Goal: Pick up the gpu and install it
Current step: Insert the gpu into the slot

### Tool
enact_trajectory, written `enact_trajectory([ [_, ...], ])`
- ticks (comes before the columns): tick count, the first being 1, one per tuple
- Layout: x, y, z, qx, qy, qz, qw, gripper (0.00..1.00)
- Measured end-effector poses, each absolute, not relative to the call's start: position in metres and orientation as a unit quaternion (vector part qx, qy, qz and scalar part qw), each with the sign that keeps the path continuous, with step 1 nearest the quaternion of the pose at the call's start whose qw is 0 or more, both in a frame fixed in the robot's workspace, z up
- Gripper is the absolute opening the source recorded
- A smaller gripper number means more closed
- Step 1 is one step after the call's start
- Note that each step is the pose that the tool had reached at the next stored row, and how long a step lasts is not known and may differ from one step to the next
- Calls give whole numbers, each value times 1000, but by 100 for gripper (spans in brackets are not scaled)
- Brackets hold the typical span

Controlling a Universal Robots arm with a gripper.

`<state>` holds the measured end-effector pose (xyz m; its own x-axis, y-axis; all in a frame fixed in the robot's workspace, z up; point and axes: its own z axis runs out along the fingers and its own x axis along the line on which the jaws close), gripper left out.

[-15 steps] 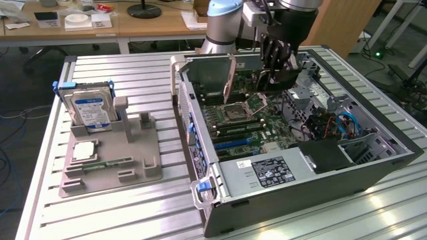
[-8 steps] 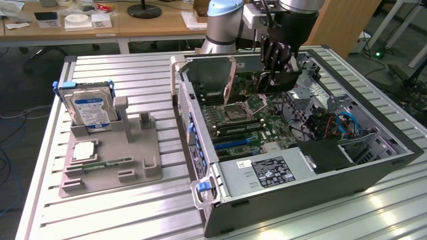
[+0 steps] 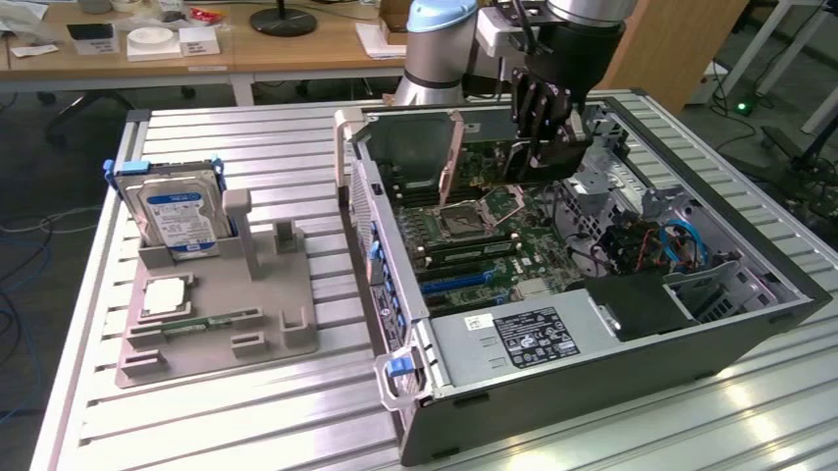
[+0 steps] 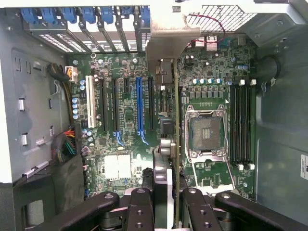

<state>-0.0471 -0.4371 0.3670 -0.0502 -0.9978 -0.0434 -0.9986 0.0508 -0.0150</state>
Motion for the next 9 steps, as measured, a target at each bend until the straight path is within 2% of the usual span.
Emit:
enact_trajectory([
  [9, -49, -436, 363, -681, 732, 9, 21, 28],
])
